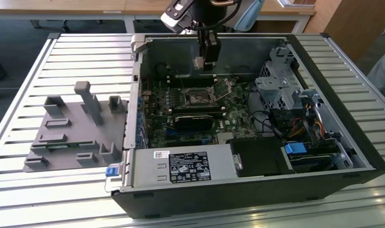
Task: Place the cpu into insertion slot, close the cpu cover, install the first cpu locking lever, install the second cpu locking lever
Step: 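Place the cpu into insertion slot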
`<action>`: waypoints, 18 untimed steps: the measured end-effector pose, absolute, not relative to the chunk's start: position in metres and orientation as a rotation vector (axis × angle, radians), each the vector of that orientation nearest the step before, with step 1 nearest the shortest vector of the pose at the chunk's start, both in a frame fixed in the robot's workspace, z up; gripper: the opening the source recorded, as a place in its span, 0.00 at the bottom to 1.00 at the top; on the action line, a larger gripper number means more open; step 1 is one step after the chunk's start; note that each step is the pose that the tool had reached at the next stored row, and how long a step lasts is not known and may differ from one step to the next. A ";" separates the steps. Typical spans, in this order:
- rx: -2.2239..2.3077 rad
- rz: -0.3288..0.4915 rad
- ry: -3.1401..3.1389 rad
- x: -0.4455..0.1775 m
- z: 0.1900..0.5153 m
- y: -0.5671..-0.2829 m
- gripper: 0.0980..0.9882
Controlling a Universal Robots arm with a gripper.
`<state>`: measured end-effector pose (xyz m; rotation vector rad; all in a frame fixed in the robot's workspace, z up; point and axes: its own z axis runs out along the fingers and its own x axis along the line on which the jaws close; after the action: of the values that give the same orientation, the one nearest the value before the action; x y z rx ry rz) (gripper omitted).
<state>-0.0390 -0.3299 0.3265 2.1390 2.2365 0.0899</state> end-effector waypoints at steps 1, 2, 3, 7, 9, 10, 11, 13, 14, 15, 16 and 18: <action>2.137 0.085 2.235 -0.039 0.325 -0.330 0.50; 2.135 0.080 2.233 -0.039 0.324 -0.330 0.50; 2.134 0.079 2.232 -0.039 0.323 -0.330 0.50; 2.134 0.078 2.231 -0.039 0.316 -0.330 0.50; 2.133 0.077 2.232 -0.039 0.313 -0.329 0.50; 2.131 0.077 2.234 -0.039 0.311 -0.329 0.50; 2.127 0.076 2.239 -0.039 0.310 -0.329 0.50; 2.117 0.075 2.250 -0.039 0.307 -0.329 0.50; 2.116 0.075 2.251 -0.039 0.305 -0.328 0.50; 2.116 0.075 2.251 -0.039 0.304 -0.328 0.50; 2.117 0.075 2.251 -0.039 0.303 -0.328 0.50; 2.119 0.075 2.249 -0.039 0.300 -0.328 0.50</action>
<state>-0.0391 -0.3281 0.3001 2.1188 2.2487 0.0750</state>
